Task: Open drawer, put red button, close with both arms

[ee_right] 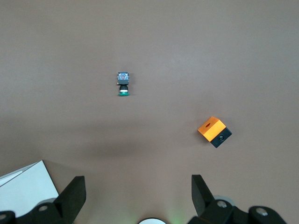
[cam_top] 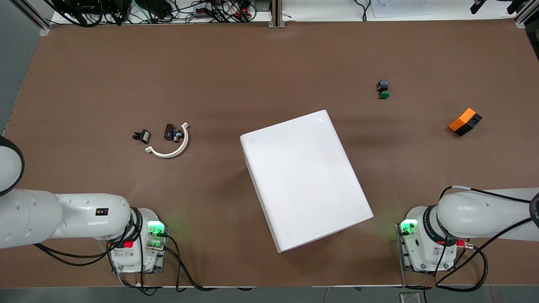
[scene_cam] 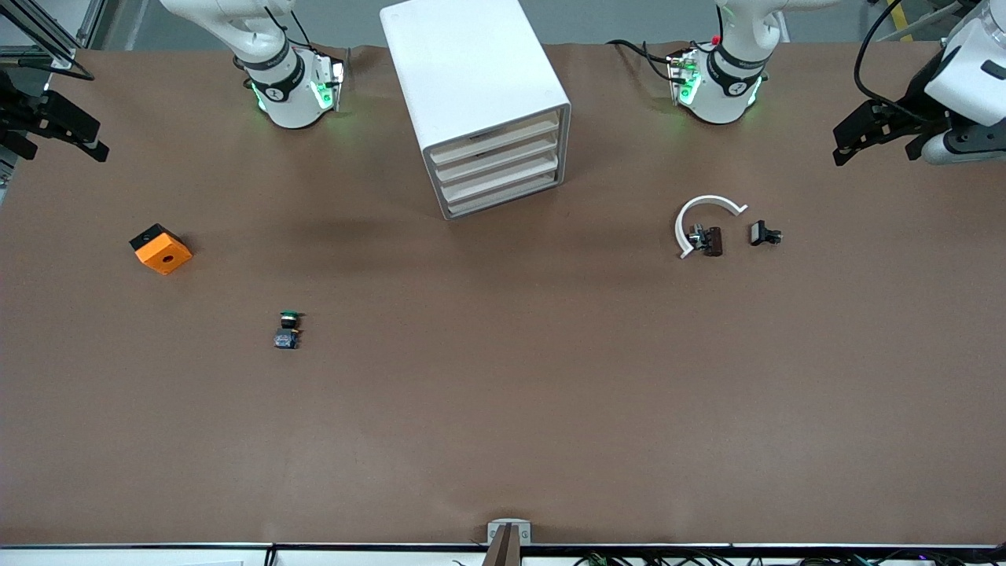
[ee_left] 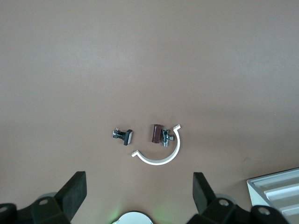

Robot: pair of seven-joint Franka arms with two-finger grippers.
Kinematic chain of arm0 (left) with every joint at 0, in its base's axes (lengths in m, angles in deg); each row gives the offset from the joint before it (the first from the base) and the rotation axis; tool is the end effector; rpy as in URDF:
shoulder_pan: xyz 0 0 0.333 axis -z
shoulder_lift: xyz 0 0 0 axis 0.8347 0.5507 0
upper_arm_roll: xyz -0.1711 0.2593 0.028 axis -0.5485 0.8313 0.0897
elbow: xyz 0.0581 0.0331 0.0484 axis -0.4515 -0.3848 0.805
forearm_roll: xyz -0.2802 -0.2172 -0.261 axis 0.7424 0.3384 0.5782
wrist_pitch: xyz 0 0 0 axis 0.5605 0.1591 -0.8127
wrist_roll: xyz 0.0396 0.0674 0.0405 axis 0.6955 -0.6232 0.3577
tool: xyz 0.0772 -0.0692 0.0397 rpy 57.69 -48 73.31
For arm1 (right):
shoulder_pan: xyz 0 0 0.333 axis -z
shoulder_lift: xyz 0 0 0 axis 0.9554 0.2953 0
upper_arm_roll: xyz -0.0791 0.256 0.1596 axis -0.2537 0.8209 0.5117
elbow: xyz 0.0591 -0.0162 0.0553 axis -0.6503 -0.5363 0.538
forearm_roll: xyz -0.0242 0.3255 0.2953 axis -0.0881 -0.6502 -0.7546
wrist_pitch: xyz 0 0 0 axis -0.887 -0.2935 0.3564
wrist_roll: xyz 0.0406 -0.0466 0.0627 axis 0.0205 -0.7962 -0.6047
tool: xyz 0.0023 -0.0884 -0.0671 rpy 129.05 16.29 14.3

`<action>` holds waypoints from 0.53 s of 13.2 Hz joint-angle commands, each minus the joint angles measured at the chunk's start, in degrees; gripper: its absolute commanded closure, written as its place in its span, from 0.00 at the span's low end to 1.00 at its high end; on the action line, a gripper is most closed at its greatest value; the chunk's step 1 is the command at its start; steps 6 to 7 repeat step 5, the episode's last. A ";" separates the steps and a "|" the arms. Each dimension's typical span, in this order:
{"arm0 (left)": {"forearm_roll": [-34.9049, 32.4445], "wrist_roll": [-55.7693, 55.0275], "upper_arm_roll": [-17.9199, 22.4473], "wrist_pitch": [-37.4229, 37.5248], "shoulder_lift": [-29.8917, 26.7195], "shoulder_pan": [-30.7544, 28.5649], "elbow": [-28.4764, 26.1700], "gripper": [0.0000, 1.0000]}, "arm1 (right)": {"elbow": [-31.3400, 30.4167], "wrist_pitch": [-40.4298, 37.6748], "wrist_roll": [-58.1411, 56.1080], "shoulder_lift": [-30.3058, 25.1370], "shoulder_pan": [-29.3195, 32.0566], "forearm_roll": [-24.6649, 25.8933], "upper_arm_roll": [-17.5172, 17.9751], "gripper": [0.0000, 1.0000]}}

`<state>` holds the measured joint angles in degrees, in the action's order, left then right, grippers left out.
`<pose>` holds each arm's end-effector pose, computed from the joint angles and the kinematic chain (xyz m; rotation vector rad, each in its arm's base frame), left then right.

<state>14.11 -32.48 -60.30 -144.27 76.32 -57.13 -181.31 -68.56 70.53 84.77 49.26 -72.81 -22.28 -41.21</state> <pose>0.5442 -0.0594 0.6441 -3.1137 -0.0964 0.0493 0.5365 -0.0250 0.6639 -3.1311 0.0857 0.0188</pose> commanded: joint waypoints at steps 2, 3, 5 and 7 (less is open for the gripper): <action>-0.85 0.38 -0.05 2.82 2.56 -0.51 4.41 0.00 | -0.73 0.48 -0.55 -0.32 0.78 0.63 0.68 0.00; -0.85 0.38 0.04 2.82 2.56 -0.51 4.41 0.00 | -0.64 0.48 -0.55 -0.32 0.69 0.72 0.85 0.00; -0.85 0.29 0.04 2.91 2.47 -0.60 4.41 0.00 | -0.37 0.39 -0.47 -0.32 0.68 0.63 0.94 0.00; -0.85 0.29 0.04 2.91 2.47 -0.60 4.41 0.00 | -0.37 0.39 -0.47 -0.32 0.68 0.63 0.94 0.00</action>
